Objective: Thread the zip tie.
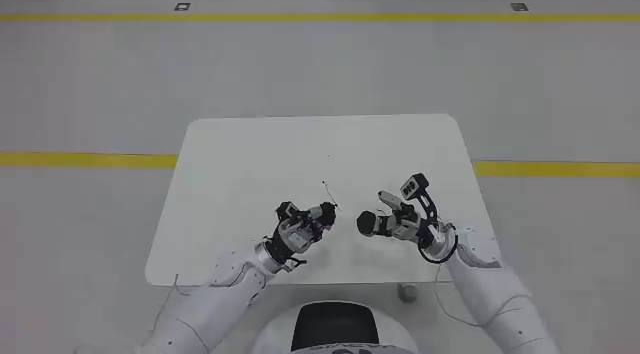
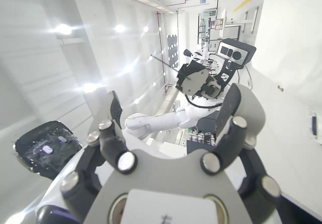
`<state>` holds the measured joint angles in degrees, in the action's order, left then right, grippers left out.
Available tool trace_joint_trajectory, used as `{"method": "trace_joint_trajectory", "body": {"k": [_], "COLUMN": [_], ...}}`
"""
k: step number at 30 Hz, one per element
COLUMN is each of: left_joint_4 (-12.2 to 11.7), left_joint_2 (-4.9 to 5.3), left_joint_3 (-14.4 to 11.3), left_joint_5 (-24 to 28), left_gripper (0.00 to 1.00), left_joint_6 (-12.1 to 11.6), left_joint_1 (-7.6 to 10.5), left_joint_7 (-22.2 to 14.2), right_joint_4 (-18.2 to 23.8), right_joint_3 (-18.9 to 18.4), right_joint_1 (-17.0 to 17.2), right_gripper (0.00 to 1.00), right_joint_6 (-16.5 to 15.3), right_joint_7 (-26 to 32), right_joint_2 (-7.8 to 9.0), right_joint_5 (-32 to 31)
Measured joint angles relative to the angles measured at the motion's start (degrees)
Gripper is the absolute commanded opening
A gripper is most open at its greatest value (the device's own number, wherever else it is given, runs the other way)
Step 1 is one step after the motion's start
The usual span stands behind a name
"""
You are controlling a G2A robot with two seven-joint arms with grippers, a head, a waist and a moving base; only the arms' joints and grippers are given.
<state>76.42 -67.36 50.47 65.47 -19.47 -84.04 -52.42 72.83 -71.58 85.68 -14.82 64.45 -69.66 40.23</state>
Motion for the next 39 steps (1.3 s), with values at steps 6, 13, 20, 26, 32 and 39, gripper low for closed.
{"method": "trace_joint_trajectory", "body": {"k": [6, 13, 20, 26, 32, 39], "left_joint_4": [-0.2, 0.1, -0.2, -0.7, -1.3, -1.2], "left_joint_2": [-1.03, -1.06, -1.39, -2.25, -2.48, -2.48], "left_joint_3": [4.0, 3.7, 3.7, 2.9, 2.5, 2.6], "left_joint_5": [-8.8, -10.0, -11.8, -8.8, -7.8, -7.8], "left_gripper": [0.00, 0.00, 0.00, 0.00, 0.00, 0.00], "left_joint_6": [0.0, 0.0, 0.0, 0.0, 0.0, 0.0], "left_joint_1": [0.21, 0.27, -0.63, -1.45, -1.28, -1.29], "left_joint_7": [-5.7, -4.2, -1.1, 0.0, -0.3, -0.3], "right_joint_4": [-2.6, -1.3, -1.8, -3.4, -4.6, -5.4], "right_joint_3": [0.8, 1.4, 2.7, 4.1, 5.2, 6.2], "right_joint_1": [-0.9, -0.5, -0.8, -1.7, -2.5, -3.3], "right_gripper": [1.00, 1.00, 0.89, 0.48, 0.36, 0.29], "right_joint_6": [1.3, 1.5, 2.1, 2.9, 3.0, 3.3], "right_joint_7": [1.1, 0.7, 2.1, 2.7, 2.9, 3.3], "right_joint_2": [-0.27, -0.43, -0.70, -0.94, -1.16, -1.34], "right_joint_5": [3.0, 3.9, 6.1, 6.5, 6.7, 6.7]}}
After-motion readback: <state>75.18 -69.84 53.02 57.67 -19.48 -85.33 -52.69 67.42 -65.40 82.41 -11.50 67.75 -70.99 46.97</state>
